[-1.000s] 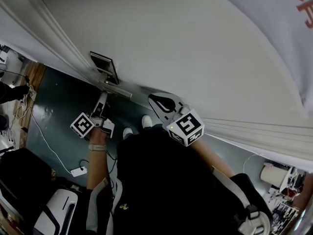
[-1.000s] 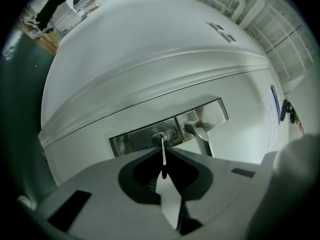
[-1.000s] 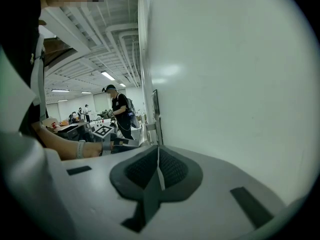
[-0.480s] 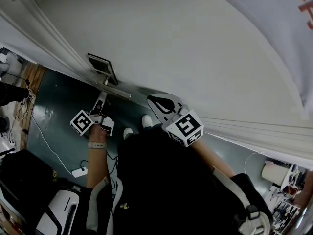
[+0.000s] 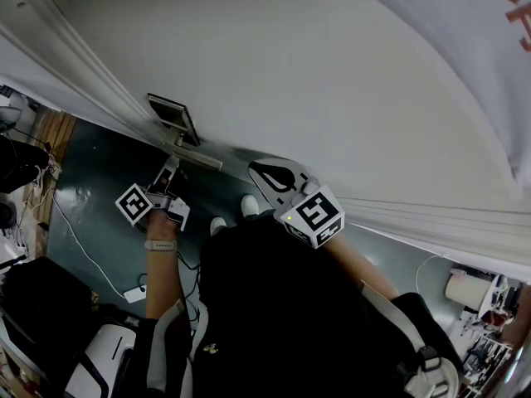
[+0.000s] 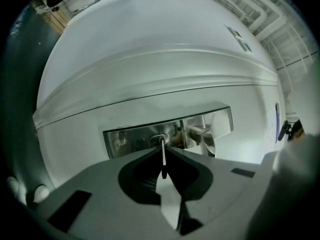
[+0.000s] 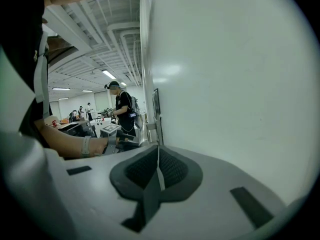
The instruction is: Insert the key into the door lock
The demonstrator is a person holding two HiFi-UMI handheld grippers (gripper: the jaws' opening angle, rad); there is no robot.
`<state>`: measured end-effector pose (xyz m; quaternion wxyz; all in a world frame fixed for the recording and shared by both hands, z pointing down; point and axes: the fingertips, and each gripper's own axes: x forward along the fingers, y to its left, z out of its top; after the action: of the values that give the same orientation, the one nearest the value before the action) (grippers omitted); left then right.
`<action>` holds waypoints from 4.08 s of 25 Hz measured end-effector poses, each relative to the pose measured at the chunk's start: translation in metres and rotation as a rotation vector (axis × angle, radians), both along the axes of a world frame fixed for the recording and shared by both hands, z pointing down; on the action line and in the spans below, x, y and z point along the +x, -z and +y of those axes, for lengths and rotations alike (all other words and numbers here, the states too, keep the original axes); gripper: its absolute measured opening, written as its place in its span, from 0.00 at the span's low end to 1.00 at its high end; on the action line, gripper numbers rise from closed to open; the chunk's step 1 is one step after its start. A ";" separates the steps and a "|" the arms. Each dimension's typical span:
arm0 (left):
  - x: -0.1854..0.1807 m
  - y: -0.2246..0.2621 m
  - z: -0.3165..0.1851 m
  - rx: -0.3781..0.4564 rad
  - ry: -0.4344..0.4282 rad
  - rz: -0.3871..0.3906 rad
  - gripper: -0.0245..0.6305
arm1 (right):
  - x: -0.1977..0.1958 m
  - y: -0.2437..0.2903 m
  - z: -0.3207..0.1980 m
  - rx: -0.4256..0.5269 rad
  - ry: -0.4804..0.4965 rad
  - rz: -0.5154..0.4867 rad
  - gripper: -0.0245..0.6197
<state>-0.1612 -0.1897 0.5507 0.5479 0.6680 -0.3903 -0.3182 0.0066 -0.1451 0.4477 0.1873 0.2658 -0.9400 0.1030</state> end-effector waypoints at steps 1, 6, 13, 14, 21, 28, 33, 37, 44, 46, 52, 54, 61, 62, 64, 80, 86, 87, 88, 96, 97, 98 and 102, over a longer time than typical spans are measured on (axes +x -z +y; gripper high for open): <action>-0.001 0.000 -0.001 0.001 -0.006 -0.001 0.08 | -0.001 0.000 0.000 -0.002 -0.001 0.000 0.07; -0.003 -0.001 -0.003 -0.011 -0.026 0.018 0.08 | -0.002 0.000 -0.002 -0.004 -0.011 -0.003 0.07; 0.001 0.002 -0.016 -0.030 -0.074 0.027 0.08 | -0.003 0.001 -0.003 -0.001 -0.025 -0.004 0.07; 0.002 0.002 -0.017 -0.032 -0.077 0.032 0.08 | -0.003 0.001 -0.003 -0.001 -0.027 -0.004 0.07; 0.004 0.000 -0.027 -0.042 -0.077 0.055 0.08 | -0.001 0.001 -0.003 0.002 -0.037 0.002 0.07; 0.004 0.002 -0.028 -0.019 -0.069 0.066 0.08 | -0.001 0.001 -0.004 -0.005 -0.041 -0.013 0.07; 0.004 0.001 -0.026 -0.022 -0.040 0.078 0.08 | -0.009 0.002 0.000 -0.013 -0.020 -0.029 0.07; 0.002 0.001 -0.020 -0.024 -0.041 0.057 0.08 | -0.019 0.003 0.004 -0.018 0.011 -0.039 0.07; 0.001 0.002 0.002 -0.034 -0.049 0.055 0.08 | -0.038 0.008 0.010 -0.019 0.066 -0.062 0.07; 0.000 0.002 0.009 -0.035 -0.052 0.041 0.08 | -0.043 0.009 0.012 -0.021 0.082 -0.068 0.07; -0.001 0.020 0.033 0.001 -0.074 -0.089 0.05 | -0.062 0.016 0.020 -0.022 0.139 -0.080 0.07; -0.006 0.021 0.041 0.001 -0.068 -0.159 0.05 | -0.069 0.016 0.022 -0.024 0.157 -0.087 0.07; -0.029 0.044 0.063 0.091 -0.025 -0.435 0.05 | -0.096 0.024 0.029 -0.025 0.229 -0.112 0.07; -0.034 0.048 0.067 0.094 -0.009 -0.467 0.05 | -0.100 0.025 0.031 -0.025 0.240 -0.114 0.07; -0.043 0.056 0.075 0.099 0.024 -0.538 0.05 | -0.109 0.027 0.034 -0.025 0.263 -0.119 0.07; -0.083 0.117 0.129 0.115 0.193 -1.130 0.05 | -0.154 0.048 0.055 -0.007 0.407 -0.151 0.07; -0.085 0.128 0.142 0.125 0.209 -1.231 0.05 | -0.162 0.053 0.061 0.017 0.443 -0.143 0.07; -0.085 0.129 0.144 0.127 0.214 -1.237 0.05 | -0.163 0.054 0.062 0.024 0.448 -0.143 0.07; -0.085 0.131 0.145 0.131 0.221 -1.239 0.05 | -0.164 0.055 0.063 0.028 0.453 -0.143 0.07; -0.081 0.134 0.149 0.149 0.225 -1.239 0.05 | -0.168 0.057 0.070 0.038 0.472 -0.131 0.07; -0.081 0.133 0.149 0.149 0.223 -1.238 0.05 | -0.168 0.057 0.069 0.033 0.466 -0.127 0.07; -0.081 0.132 0.149 0.149 0.221 -1.238 0.05 | -0.168 0.056 0.068 0.025 0.456 -0.121 0.07; -0.080 0.132 0.149 0.155 0.218 -1.236 0.05 | -0.167 0.054 0.067 0.016 0.439 -0.111 0.07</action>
<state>-0.2415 -0.0407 0.4191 0.1359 0.7225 -0.6764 0.0449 -0.1608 -0.0781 0.3934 0.1510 0.0503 -0.9850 0.0668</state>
